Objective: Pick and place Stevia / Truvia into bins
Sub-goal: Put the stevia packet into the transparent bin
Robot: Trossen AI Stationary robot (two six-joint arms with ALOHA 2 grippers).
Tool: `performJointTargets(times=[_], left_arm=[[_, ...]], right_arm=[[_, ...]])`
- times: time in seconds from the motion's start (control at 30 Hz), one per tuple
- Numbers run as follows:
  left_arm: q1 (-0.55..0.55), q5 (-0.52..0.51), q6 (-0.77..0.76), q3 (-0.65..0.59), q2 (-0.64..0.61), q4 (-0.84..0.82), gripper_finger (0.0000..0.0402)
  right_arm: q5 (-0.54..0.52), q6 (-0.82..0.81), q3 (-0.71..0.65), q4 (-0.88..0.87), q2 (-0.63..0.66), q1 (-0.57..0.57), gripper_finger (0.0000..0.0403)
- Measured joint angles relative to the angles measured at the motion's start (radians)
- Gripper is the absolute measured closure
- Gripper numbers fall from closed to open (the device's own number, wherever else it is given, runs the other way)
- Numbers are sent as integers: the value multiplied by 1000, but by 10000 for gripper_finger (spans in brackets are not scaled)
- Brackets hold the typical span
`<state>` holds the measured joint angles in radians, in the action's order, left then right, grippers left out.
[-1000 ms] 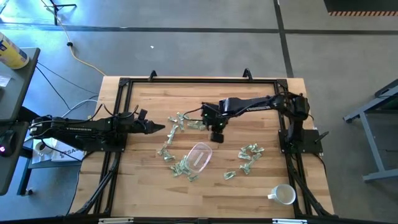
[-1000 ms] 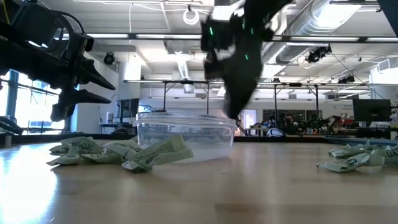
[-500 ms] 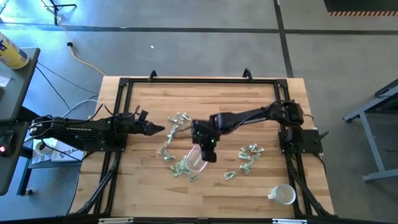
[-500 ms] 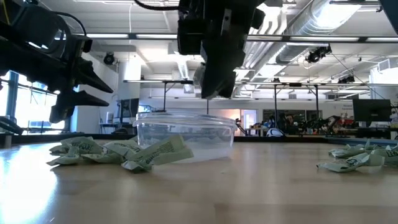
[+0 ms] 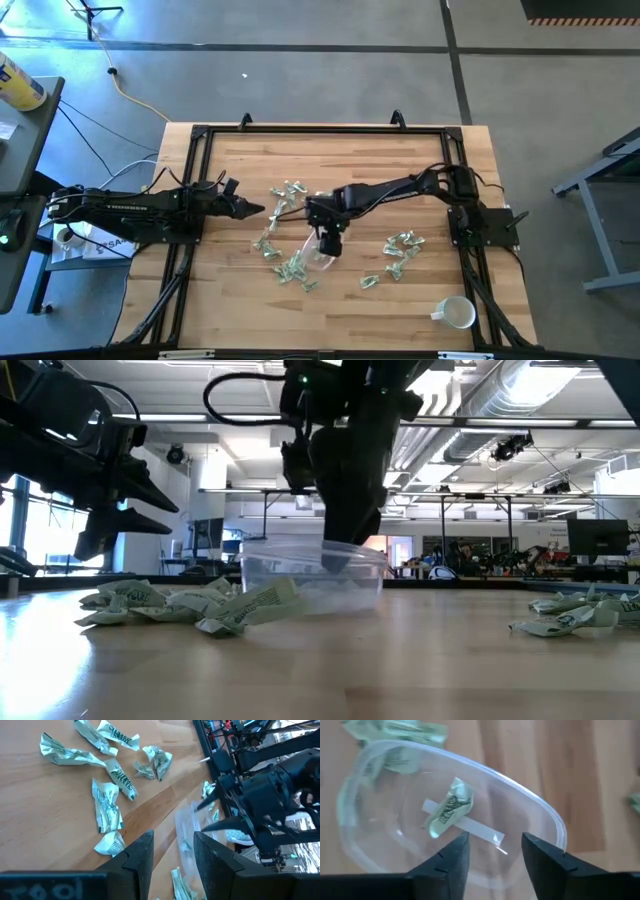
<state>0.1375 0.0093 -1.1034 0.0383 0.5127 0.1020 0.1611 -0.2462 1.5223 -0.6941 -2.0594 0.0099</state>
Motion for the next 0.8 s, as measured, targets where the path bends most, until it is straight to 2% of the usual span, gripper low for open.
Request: performJointTargets(times=[0.2,0.3,0.43,0.5,0.63,0.7,0.8], left_arm=[[0,-32,0,0,0,0,229],[0,-42,-1,0,0,0,229],[0,-42,-1,0,0,1,229],[0,-41,-1,0,0,1,229],[0,-39,0,0,0,2,229],[0,-39,10,0,0,2,229],[0,-38,37,0,0,1,229]], right_arm=[[-104,5,0,-102,4,-18,233],[-110,44,0,-137,11,-18,242],[-110,101,0,-108,73,2,251],[-147,135,1,-117,118,12,253],[-235,229,3,-295,196,39,249],[-237,243,-8,-394,217,57,243],[-196,185,-95,-414,272,109,234]])
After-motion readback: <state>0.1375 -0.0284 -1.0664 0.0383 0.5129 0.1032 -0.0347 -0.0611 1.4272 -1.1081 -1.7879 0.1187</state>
